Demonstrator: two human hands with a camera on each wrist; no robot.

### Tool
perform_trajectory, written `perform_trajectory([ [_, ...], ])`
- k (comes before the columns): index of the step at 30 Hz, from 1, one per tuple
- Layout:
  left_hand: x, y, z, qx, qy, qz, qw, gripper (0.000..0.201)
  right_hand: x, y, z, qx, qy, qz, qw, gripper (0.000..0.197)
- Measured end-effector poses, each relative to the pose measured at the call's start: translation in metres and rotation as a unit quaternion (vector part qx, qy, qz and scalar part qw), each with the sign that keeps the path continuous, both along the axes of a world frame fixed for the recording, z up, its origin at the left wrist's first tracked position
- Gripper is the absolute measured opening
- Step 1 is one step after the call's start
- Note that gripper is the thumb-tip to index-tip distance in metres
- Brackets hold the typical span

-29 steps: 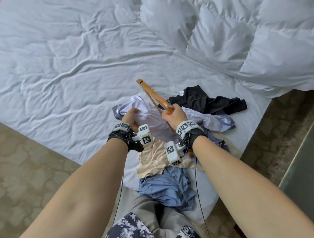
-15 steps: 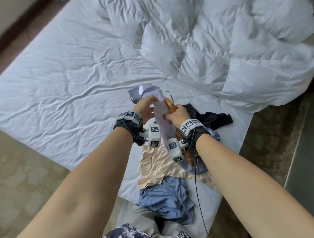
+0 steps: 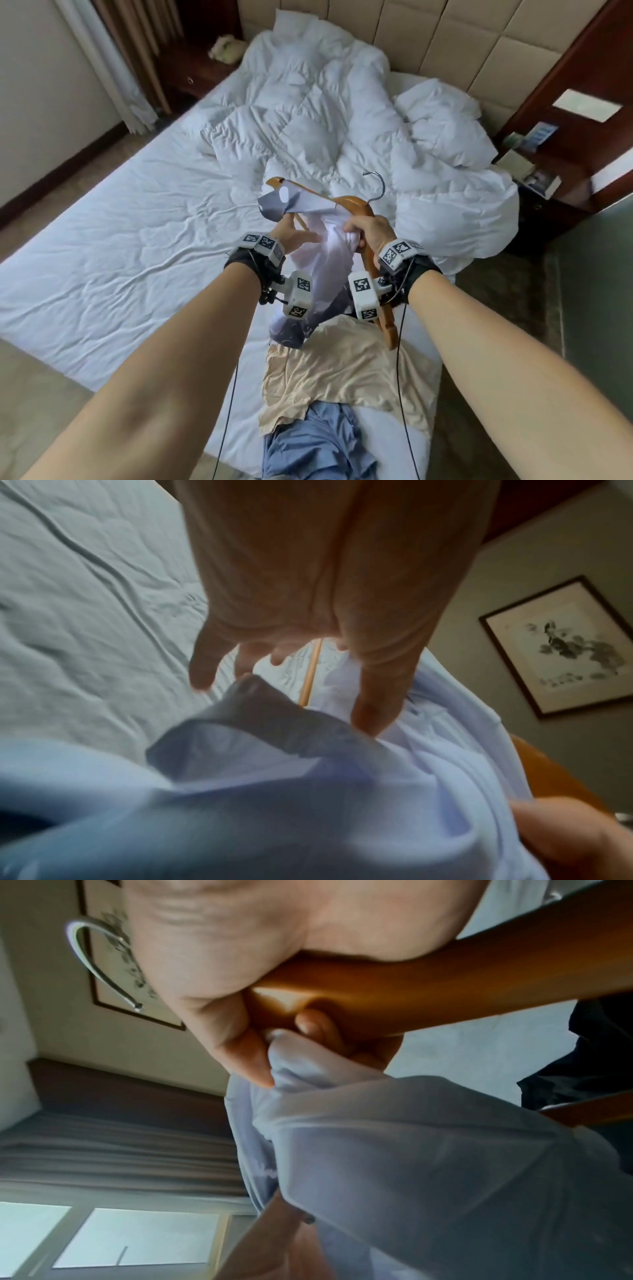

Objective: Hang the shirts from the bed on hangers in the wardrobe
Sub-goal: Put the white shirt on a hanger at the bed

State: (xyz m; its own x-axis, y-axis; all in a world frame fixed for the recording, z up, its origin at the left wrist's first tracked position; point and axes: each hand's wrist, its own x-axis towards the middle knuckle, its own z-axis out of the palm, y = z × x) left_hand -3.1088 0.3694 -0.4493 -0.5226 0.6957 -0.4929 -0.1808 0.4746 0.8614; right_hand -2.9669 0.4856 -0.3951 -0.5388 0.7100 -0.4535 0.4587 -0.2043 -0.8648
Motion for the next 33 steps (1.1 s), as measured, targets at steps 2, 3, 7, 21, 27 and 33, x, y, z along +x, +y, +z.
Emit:
perform_trajectory([
  [2,0.013,-0.006,0.032,-0.013,-0.058,0.022,0.998,0.073,0.012,0.000,0.022,0.006,0.025,-0.008,1.000,0.013],
  [3,0.020,-0.010,0.046,0.003,-0.087,0.027,0.996,0.056,0.018,0.000,0.033,0.011,0.033,-0.012,0.999,0.011],
  [7,0.041,-0.015,0.089,0.082,-0.072,-0.006,0.994,0.041,0.042,0.000,0.074,0.034,0.065,-0.030,0.997,0.009],
  [21,0.095,-0.014,0.210,0.156,0.020,0.113,0.981,0.020,0.099,-0.003,0.146,0.114,0.097,-0.040,0.988,0.021],
  [27,0.109,-0.015,0.229,0.180,0.015,0.071,0.981,0.026,0.114,-0.009,0.149,0.127,0.093,-0.005,0.987,0.011],
  [33,0.117,-0.018,0.237,0.177,0.048,0.057,0.981,0.027,0.111,-0.022,0.143,0.263,0.083,0.037,0.961,0.014],
])
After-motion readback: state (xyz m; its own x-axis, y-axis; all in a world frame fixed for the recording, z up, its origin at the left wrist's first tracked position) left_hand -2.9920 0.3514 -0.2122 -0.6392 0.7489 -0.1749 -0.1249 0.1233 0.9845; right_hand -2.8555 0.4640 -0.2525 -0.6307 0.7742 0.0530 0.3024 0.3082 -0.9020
